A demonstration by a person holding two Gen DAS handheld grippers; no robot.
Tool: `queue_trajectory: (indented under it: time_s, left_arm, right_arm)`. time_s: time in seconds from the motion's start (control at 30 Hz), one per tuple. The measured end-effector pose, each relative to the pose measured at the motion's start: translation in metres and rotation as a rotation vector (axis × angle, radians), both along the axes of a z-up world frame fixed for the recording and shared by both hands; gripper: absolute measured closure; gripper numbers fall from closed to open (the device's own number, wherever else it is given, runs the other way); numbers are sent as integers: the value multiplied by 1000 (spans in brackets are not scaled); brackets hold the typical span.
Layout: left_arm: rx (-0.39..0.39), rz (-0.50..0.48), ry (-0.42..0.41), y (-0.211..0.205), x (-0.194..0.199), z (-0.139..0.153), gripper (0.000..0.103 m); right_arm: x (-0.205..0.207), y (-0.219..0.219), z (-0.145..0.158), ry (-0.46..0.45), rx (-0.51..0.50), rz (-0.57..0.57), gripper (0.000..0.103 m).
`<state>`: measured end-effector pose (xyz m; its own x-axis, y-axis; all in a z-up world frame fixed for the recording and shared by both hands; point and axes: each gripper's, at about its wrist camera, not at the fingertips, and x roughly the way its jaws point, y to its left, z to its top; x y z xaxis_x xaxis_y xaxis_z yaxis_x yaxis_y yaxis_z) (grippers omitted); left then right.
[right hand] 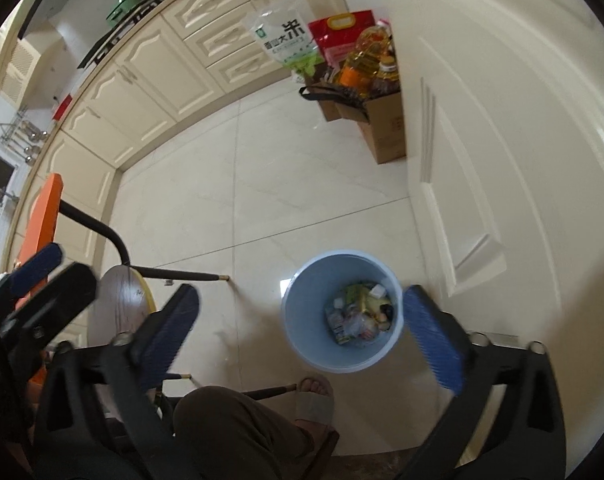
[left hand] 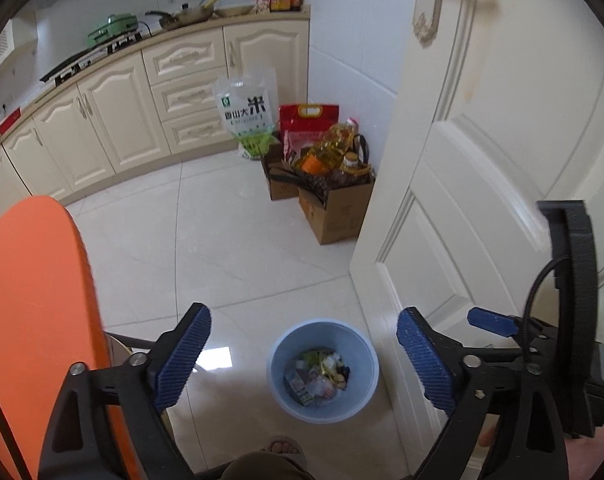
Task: Collect trash
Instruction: 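Open both tools over the blue bin to drop the items, then return both tools to the orange table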
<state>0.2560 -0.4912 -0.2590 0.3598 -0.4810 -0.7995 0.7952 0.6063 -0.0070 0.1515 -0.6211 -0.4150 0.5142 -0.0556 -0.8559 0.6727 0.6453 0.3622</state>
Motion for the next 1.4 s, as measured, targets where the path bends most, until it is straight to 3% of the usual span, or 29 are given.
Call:
queue_trajectory:
  time_s: [0.1, 0.3, 0.63, 1.17, 1.4]
  left_arm:
    - [-27, -8, -14, 16, -10, 12, 1]
    - [-92, 15, -44, 68, -29, 40, 1]
    - [-210, 124, -119, 189, -61, 85, 1]
    - [-360, 443, -264, 403, -138, 128, 1]
    - [-399, 584, -296, 482, -176, 134, 1]
  right_arm:
    - [-4, 3, 11, -6, -12, -13, 0]
    - [-8, 18, 44, -53, -45, -10, 0]
    - [5, 78, 126, -188, -140, 71, 0]
    - [52, 249, 240, -376, -304, 328, 0]
    - [73, 324, 265, -422, -359, 441, 0]
